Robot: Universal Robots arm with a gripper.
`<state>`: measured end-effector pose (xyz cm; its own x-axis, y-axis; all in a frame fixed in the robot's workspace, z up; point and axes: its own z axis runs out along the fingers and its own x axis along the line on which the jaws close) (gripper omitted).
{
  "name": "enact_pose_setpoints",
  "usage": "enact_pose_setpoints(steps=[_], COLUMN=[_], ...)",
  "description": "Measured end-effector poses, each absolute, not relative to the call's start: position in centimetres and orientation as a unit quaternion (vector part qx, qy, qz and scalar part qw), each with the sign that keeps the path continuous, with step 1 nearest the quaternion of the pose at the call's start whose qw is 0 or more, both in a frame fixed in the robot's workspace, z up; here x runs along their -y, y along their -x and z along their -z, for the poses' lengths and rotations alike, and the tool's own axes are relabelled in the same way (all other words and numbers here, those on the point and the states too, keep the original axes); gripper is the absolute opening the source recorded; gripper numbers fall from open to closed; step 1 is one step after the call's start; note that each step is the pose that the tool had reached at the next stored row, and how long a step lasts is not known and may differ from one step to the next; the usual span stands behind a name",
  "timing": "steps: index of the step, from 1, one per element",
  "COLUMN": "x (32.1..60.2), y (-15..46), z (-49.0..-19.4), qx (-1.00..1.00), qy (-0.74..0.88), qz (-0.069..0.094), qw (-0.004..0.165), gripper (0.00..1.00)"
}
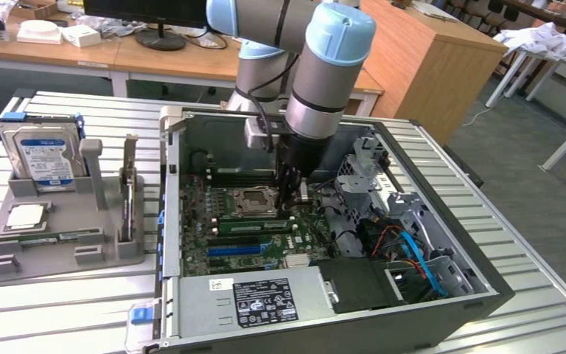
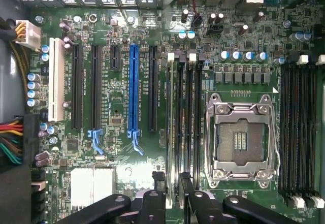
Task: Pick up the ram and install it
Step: 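Insert the ram into the slot, then press down the ram until it locks into place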
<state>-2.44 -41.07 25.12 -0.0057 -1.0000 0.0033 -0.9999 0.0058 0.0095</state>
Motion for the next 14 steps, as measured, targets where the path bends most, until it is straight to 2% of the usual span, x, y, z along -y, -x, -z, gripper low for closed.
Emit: enact_pose_setpoints(steps=[14], x=[41.07], y=[2.44], z=[-25.13], qx=[0.709], qy=[-0.705], qz=[0.004], qw=[0.006], gripper=[0.25])
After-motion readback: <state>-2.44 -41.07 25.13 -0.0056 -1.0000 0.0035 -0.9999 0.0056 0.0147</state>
